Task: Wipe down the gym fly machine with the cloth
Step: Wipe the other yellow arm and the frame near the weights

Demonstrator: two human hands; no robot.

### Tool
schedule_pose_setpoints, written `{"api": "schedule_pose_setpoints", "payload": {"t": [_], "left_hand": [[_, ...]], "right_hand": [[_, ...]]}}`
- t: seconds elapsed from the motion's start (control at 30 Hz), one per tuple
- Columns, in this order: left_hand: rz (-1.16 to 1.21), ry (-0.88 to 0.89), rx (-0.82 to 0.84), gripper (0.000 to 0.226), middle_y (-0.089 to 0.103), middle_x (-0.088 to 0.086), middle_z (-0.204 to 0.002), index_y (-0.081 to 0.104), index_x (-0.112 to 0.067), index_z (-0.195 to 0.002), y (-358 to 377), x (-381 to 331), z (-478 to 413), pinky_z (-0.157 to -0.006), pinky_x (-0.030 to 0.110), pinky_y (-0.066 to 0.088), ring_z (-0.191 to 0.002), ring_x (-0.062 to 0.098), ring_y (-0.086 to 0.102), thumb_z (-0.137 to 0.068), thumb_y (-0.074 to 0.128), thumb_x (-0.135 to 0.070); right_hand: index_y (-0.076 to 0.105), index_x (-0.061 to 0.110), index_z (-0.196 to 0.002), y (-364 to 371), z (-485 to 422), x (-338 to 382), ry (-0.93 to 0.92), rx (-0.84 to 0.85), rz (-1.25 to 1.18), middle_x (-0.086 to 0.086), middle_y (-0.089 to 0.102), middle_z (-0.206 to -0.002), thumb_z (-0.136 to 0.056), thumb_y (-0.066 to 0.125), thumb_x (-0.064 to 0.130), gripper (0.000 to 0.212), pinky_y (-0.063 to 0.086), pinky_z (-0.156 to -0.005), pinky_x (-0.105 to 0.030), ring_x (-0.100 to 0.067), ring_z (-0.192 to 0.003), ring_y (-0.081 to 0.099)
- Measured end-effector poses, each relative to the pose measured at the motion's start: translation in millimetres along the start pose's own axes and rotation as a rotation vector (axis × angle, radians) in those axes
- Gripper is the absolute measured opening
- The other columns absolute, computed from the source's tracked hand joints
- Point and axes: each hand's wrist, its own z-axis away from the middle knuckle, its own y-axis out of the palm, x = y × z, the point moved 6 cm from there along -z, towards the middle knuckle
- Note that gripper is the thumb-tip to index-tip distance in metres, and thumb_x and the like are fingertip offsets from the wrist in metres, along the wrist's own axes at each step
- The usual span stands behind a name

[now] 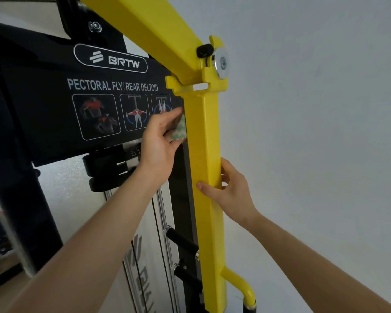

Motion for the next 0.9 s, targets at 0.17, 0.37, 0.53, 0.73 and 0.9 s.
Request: {"api": "schedule_pose_setpoints", "payload": {"t": [0.17,0.37,0.53,0.73,0.9], "left_hand": [[-0.153,-0.005,-0.098,0.033,0.071,0.008,-0.123,0.069,-0.013,-0.125,-19.0,34.1,34.6,-0.099,0.038,0.054,-0.119,0.022,0.066,-0.097,0.055,-0.024],[-0.330,-0.109,-0.302,0.037,0.076,0.000,-0.108,0.081,-0.029,-0.093,-48.2,81.4,119.3,-0.080,0.026,0.057,-0.104,0.016,0.071,-0.099,0.053,-0.007],[-0.362,-0.155,-0.400,0.033,0.077,0.003,-0.095,0.081,-0.021,-0.086,-46.7,105.2,183.1,-0.070,0.020,0.056,-0.089,0.015,0.073,-0.095,0.056,-0.001],[-0.486,-0.177,-0.410,0.033,0.078,0.002,-0.096,0.081,-0.022,-0.094,3.0,146.0,212.1,-0.070,0.020,0.056,-0.088,0.017,0.075,-0.094,0.060,0.004],[-0.551,-0.200,-0.455,0.034,0.077,0.002,-0.105,0.079,-0.025,-0.100,35.1,170.4,216.2,-0.076,0.031,0.062,-0.095,0.023,0.075,-0.096,0.059,0.002]], "right_hand": [[0.043,0.056,-0.129,-3.7,3.2,3.2,-0.025,0.022,-0.024,0.033,0.059,-0.120,-0.079,0.076,0.056,0.060,0.055,-0.079,-0.018,-0.001,-0.109,0.061],[0.040,0.039,-0.147,-5.7,21.6,-7.8,-0.015,0.110,-0.100,0.025,0.057,-0.134,-0.089,0.073,0.042,0.067,0.056,-0.088,-0.021,-0.004,-0.119,0.059],[0.050,0.036,-0.143,-25.2,70.3,-44.2,0.077,0.164,-0.213,0.015,0.063,-0.130,-0.090,0.075,0.024,0.060,0.058,-0.087,-0.026,-0.009,-0.115,0.064],[0.069,0.025,-0.121,-40.3,118.3,-84.1,0.257,0.452,-0.471,-0.002,0.072,-0.112,-0.091,0.070,0.022,0.030,0.060,-0.074,-0.037,-0.026,-0.094,0.073],[0.072,0.009,-0.100,-59.8,106.1,-120.5,0.448,0.533,-0.692,-0.022,0.074,-0.096,-0.092,0.062,-0.008,0.021,0.060,-0.067,-0.038,-0.037,-0.083,0.074]]}}
